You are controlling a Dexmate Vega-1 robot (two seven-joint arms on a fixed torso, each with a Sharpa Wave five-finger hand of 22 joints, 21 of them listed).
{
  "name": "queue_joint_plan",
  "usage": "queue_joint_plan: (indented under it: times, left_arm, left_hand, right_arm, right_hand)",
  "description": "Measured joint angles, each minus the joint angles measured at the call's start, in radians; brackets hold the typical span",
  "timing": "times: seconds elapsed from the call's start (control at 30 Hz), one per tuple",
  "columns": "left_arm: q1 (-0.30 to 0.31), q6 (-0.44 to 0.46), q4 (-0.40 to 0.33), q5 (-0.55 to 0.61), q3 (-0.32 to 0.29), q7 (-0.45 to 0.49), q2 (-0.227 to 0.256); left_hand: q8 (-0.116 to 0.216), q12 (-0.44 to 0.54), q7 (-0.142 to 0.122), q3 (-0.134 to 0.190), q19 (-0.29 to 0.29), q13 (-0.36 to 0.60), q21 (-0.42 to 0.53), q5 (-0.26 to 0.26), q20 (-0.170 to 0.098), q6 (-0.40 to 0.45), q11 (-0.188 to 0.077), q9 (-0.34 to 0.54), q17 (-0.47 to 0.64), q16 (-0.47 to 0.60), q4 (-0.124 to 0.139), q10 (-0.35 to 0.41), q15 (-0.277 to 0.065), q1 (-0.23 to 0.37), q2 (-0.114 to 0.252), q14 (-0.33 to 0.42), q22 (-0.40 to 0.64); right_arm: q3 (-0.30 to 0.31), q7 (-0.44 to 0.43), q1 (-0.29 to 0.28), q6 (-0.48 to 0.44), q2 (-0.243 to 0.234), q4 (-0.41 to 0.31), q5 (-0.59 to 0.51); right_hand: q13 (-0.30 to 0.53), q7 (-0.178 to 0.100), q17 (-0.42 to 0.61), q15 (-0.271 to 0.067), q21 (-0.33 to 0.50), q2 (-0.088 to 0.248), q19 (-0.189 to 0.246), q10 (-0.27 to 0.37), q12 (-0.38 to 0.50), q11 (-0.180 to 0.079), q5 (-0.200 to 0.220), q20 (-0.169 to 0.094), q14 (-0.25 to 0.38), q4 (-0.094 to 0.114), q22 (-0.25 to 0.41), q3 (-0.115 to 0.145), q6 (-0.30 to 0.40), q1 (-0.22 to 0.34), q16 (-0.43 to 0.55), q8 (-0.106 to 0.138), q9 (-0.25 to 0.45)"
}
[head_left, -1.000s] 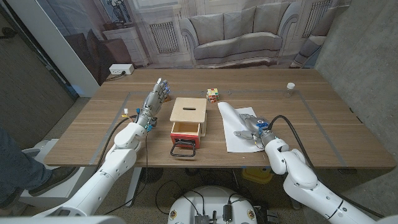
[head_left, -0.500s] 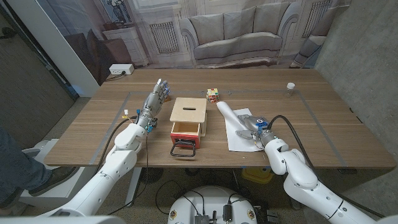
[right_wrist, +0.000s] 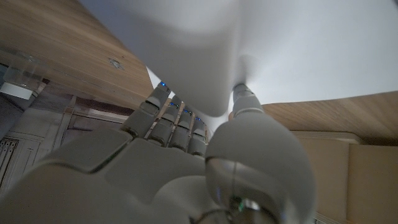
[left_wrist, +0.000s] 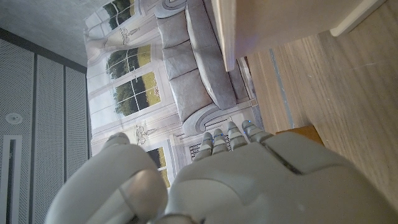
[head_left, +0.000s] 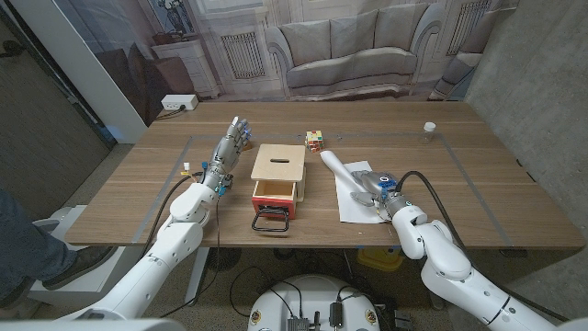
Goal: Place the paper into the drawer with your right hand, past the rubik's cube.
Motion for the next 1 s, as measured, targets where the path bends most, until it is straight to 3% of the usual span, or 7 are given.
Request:
queue_joint_plan:
  times: [0.33, 0.5, 0.53, 0.57, 0.83, 1.0]
  left_arm:
    - [-0.016, 0.000, 0.014, 0.000, 0.003, -0.006, -0.005]
    - [-0.023, 0.000, 0.022, 0.000, 0.003, -0.006, -0.008]
    - [-0.025, 0.000, 0.025, 0.001, 0.003, -0.019, -0.010]
    - [-0.026, 0.000, 0.028, 0.001, 0.003, -0.021, -0.011]
    - [-0.033, 0.000, 0.043, 0.001, -0.002, -0.029, -0.020]
    - [-0.034, -0.002, 0.049, -0.001, -0.007, -0.040, -0.023]
  left_hand:
    - [0.000, 0.000, 0.000, 0.000, 0.000, 0.000, 0.000, 0.000, 0.000, 0.000, 0.000, 0.000, 0.000, 0.000, 0.000, 0.000, 0.000, 0.000, 0.000, 0.000, 0.000]
    - [0.000, 0.000, 0.000, 0.000, 0.000, 0.000, 0.000, 0.000, 0.000, 0.000, 0.000, 0.000, 0.000, 0.000, 0.000, 0.000, 0.000, 0.000, 0.000, 0.000, 0.000]
    - [0.000, 0.000, 0.000, 0.000, 0.000, 0.000, 0.000, -0.001, 0.000, 0.000, 0.000, 0.000, 0.000, 0.000, 0.000, 0.000, 0.000, 0.000, 0.000, 0.000, 0.000]
    - [0.000, 0.000, 0.000, 0.000, 0.000, 0.000, 0.000, -0.005, 0.000, 0.000, 0.000, 0.000, 0.000, 0.000, 0.000, 0.000, 0.000, 0.000, 0.000, 0.000, 0.000]
    - [0.000, 0.000, 0.000, 0.000, 0.000, 0.000, 0.000, -0.005, 0.000, 0.000, 0.000, 0.000, 0.000, 0.000, 0.000, 0.000, 0.000, 0.000, 0.000, 0.000, 0.000]
    - [0.000, 0.000, 0.000, 0.000, 0.000, 0.000, 0.000, -0.005, 0.000, 0.000, 0.000, 0.000, 0.000, 0.000, 0.000, 0.000, 0.000, 0.000, 0.000, 0.000, 0.000]
  right_arm:
    - [0.025, 0.001, -0.017, 0.017, -0.005, -0.037, 0.053]
    - [0.025, -0.005, -0.017, 0.022, -0.005, -0.037, 0.071]
    - [0.057, -0.009, -0.031, 0.023, -0.018, -0.090, 0.075]
    - [0.060, -0.013, -0.032, 0.024, -0.020, -0.095, 0.079]
    - [0.064, -0.042, -0.035, 0.028, -0.023, -0.106, 0.092]
    - [0.064, -0.049, -0.037, 0.028, -0.024, -0.114, 0.093]
  right_hand:
    - [0.000, 0.009, 0.005, 0.003, 0.000, 0.004, 0.022, 0.011, 0.000, 0.011, -0.015, -0.001, 0.003, 0.004, 0.001, -0.004, 0.009, 0.001, 0.000, 0.000, 0.000]
    - [0.000, 0.012, 0.005, 0.001, 0.006, 0.018, 0.047, 0.042, 0.000, 0.012, -0.023, -0.004, 0.044, 0.008, 0.001, 0.000, 0.038, 0.007, 0.000, 0.000, 0.000]
    - [0.000, 0.013, 0.004, 0.001, 0.006, 0.022, 0.056, 0.054, 0.000, 0.010, -0.029, -0.006, 0.055, 0.008, 0.001, 0.000, 0.049, 0.011, 0.000, 0.000, 0.000]
    - [0.000, 0.012, 0.004, 0.001, 0.009, 0.024, 0.065, 0.065, 0.008, 0.010, -0.033, -0.007, 0.068, 0.008, 0.001, 0.000, 0.060, 0.013, 0.004, 0.000, 0.000]
    - [-0.002, 0.002, 0.002, -0.006, 0.021, 0.040, 0.119, 0.154, 0.023, 0.003, -0.062, -0.022, 0.171, 0.005, 0.004, 0.003, 0.148, 0.050, 0.019, 0.014, 0.000]
    - [-0.002, 0.000, 0.002, -0.007, 0.026, 0.038, 0.128, 0.168, 0.023, 0.003, -0.069, -0.025, 0.186, 0.005, 0.004, 0.003, 0.157, 0.057, 0.023, 0.017, 0.000]
